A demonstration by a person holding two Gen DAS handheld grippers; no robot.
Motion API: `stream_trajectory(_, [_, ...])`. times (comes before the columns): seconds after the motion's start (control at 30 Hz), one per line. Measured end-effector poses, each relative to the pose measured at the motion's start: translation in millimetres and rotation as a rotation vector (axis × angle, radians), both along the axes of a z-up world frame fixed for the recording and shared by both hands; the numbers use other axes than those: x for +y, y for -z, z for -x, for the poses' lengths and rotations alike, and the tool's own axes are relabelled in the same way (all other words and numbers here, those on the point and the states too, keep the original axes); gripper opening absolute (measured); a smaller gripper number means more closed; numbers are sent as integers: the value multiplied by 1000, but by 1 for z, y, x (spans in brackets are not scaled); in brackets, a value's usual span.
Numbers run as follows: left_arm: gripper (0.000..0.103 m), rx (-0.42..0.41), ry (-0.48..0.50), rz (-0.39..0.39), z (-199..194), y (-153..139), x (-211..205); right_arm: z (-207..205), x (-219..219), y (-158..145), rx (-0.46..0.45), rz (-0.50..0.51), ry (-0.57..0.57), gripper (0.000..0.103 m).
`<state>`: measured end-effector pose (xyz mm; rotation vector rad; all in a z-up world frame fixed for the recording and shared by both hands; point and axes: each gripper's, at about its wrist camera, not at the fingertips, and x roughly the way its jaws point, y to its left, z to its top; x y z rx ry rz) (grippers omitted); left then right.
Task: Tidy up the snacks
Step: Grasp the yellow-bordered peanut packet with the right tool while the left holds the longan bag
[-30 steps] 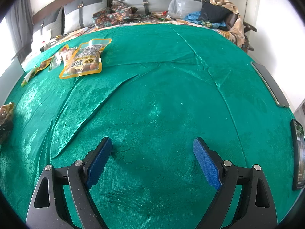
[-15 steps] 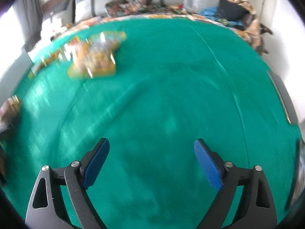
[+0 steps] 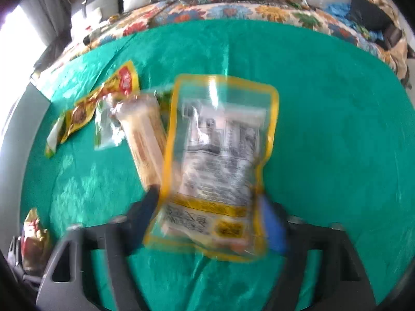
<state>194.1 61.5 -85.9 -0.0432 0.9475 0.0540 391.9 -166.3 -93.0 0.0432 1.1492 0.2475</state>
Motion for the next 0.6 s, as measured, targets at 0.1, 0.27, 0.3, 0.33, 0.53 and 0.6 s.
stream_trajectory(0.1, [103, 0, 0, -1, 0, 0, 0, 43, -8, -8, 30, 10, -42, 67])
stream_trajectory(0.27, [103, 0, -1, 0, 0, 0, 0, 163, -25, -18, -32, 39, -61, 74])
stream_trajectory(0.3, [103, 0, -1, 0, -1, 1, 0, 177, -27, -16, -72, 43, -55, 80])
stream_trajectory(0.33, [103, 0, -1, -1, -1, 1, 0, 191, -29, -15, -133, 49, -39, 83])
stream_trajectory(0.53, [103, 0, -1, -4, -1, 1, 0, 213, -25, -4, -266, 111, -10, 94])
stream_trajectory(0.6, [103, 0, -1, -4, -1, 1, 0, 214, -26, -1, -266, 108, -12, 94])
